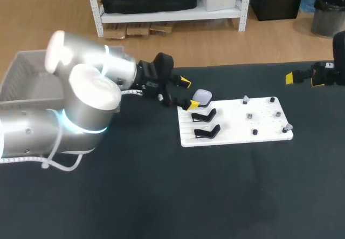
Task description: Pick up each earbud case from the left stands, insert the matching earbuds, close the lid, and place the case in the box.
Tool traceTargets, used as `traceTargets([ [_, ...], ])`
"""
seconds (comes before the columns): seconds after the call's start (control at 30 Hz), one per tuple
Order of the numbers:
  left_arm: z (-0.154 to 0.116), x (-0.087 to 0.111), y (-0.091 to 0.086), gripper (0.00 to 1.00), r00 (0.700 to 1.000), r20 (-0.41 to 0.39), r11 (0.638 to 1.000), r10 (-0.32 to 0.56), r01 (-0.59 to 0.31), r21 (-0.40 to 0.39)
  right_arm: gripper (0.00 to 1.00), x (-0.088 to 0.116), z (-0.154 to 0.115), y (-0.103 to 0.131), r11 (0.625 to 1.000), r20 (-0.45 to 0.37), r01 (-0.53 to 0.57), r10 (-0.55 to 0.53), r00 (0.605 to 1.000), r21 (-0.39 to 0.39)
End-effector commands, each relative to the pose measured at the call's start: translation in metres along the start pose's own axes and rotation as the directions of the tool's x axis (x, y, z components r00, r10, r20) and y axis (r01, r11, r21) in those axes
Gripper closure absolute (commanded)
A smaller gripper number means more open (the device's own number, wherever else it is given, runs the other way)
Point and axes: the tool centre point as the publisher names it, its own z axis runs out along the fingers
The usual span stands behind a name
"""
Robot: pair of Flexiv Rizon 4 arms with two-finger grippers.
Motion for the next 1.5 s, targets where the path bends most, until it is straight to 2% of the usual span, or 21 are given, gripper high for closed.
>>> traceTargets([
  [0.03,0.019,0.001,0.013,0.00,1.000,-0.019,1.000,-0.003,0.003,0.029,0.00,0.000,0.000,0.000,1.000,-0.001,0.000,0.000,1.000,-0.001],
  [0.2,0.028,0.003,0.014,0.00,1.000,-0.017,0.999,0.005,-0.004,0.048,0.00,0.000,0.000,0.000,1.000,-0.001,0.000,0.000,1.000,-0.001],
  [0.47,0.036,0.006,0.015,0.08,1.000,-0.012,0.998,0.005,-0.004,0.067,0.00,0.000,0.000,0.000,1.000,-0.001,0.000,0.000,1.000,-0.001],
  [0.93,0.038,0.012,0.014,0.31,1.000,0.010,0.996,-0.009,0.008,0.085,0.00,0.000,0.000,0.000,1.000,-0.001,0.000,0.000,1.000,-0.001],
  [1.27,0.041,0.013,0.014,0.43,1.000,0.021,0.996,-0.021,0.019,0.089,0.00,0.000,0.000,0.000,1.000,-0.001,0.000,0.000,1.000,-0.001],
  [1.37,0.041,0.013,0.014,0.53,1.000,0.024,0.996,-0.020,0.018,0.090,0.00,0.000,0.000,0.000,1.000,-0.001,0.000,0.000,1.000,-0.001],
  [1.47,0.042,0.014,0.014,0.56,1.000,0.023,0.996,-0.019,0.017,0.092,0.00,0.000,0.000,0.000,1.000,-0.001,0.000,0.000,1.000,-0.001],
  [1.5,0.042,0.014,0.014,0.61,1.000,0.023,0.996,-0.020,0.018,0.093,0.00,0.000,0.000,0.000,1.000,-0.001,0.000,0.000,1.000,-0.001],
])
